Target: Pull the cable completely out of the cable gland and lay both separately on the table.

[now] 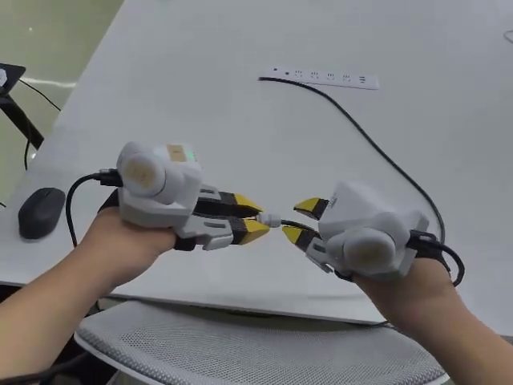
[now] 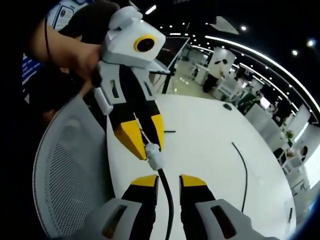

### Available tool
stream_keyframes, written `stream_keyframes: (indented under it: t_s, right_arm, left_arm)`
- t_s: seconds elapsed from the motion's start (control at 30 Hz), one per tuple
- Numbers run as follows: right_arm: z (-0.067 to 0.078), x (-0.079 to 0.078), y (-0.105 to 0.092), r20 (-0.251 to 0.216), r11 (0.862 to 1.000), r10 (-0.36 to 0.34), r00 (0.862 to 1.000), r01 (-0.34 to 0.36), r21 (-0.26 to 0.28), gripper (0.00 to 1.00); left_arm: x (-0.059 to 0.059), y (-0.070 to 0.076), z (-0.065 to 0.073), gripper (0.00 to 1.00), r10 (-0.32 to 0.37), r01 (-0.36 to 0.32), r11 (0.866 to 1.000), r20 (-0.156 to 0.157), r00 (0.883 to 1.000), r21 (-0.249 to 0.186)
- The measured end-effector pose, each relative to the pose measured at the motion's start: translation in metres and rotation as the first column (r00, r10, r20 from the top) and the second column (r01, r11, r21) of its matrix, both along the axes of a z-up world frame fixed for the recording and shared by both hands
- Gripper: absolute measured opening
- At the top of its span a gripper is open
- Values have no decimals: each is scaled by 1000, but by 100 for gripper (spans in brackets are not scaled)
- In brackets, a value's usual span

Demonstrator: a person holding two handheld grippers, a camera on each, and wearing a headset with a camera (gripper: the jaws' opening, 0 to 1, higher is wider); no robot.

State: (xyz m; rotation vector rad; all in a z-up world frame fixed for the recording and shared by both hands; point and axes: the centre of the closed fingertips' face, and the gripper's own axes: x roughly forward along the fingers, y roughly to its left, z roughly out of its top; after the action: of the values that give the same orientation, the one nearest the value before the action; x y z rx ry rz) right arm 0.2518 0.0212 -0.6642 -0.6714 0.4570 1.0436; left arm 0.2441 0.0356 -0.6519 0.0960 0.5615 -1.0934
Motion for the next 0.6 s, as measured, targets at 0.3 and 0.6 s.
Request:
stream_keyframes:
  t_s: [0.3, 0.6]
  right_arm:
    - [-4, -3, 4, 15, 999, 45, 999, -44, -31, 5]
    - [-6, -5, 5, 17, 998, 50, 999, -50, -30, 1]
  left_arm:
    - [0, -1, -1, 15, -2, 2, 1000, 2, 1000, 4]
    - [0, 1, -4, 15, -7, 7, 1000, 6, 1000, 10]
